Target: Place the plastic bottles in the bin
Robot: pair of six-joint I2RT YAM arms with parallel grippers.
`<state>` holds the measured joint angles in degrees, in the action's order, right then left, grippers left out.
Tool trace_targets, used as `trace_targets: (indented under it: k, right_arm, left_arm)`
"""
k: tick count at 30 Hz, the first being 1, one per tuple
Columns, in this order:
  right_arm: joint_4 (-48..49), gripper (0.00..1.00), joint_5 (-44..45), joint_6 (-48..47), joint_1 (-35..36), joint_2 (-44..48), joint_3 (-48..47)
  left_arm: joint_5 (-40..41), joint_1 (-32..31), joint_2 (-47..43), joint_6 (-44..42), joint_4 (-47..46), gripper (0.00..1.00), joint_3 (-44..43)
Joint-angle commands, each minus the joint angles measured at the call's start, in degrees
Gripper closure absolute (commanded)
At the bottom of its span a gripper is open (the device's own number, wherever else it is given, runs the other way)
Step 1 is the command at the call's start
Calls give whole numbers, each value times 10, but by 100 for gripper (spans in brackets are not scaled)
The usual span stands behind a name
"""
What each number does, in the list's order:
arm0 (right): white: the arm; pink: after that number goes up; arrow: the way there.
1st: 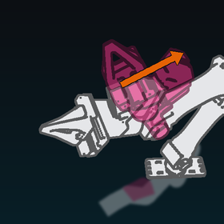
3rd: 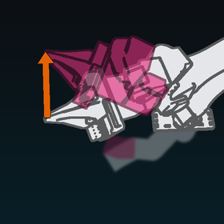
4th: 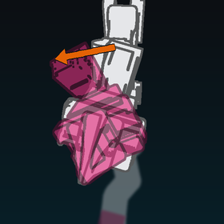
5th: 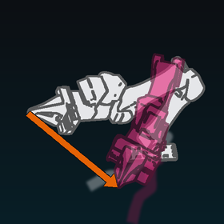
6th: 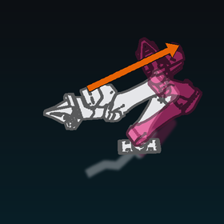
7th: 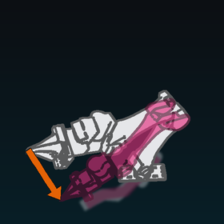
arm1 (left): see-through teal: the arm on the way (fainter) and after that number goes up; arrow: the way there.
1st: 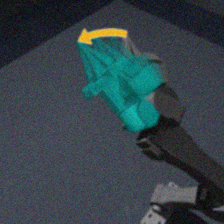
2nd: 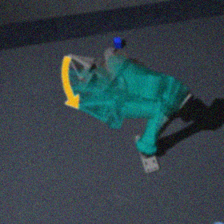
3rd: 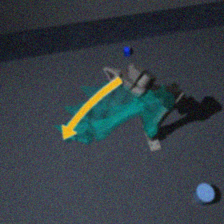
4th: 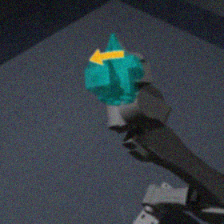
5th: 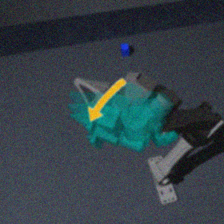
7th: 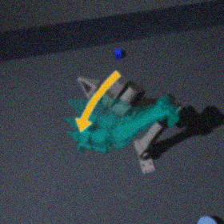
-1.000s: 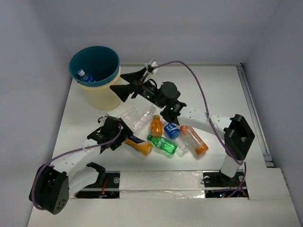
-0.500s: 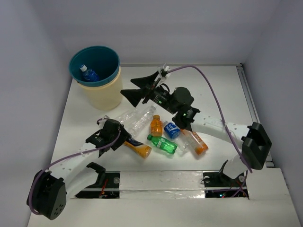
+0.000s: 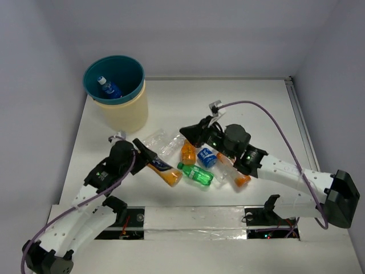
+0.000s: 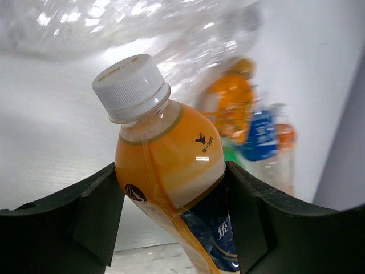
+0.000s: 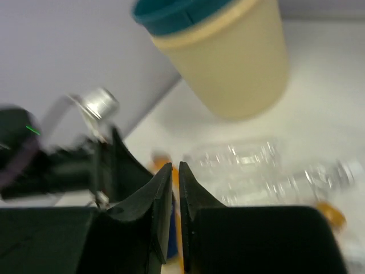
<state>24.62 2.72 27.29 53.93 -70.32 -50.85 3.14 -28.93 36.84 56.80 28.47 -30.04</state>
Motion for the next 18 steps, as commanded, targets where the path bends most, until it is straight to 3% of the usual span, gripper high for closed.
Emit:
trace_targets:
  k: [1, 4, 8, 12, 18]
  right_arm:
    - [-85, 86, 54, 17, -6, 68, 63]
    - [-103, 88, 9, 47, -17, 141, 131]
    - [-205, 83, 25, 80, -23, 264, 195]
    - [-387, 77, 84, 112, -23, 338, 164]
    - [-553, 65, 159, 131, -23, 356, 106]
  left_arm:
    - [19, -4, -14, -51, 14, 71, -105]
    - [56, -4, 9, -101, 9, 71, -200]
    - [111, -4, 73, -176, -39, 70, -332]
    - [158, -4, 175, -263, -68, 70, -466]
    - [255, 16, 353, -374, -29, 69, -718]
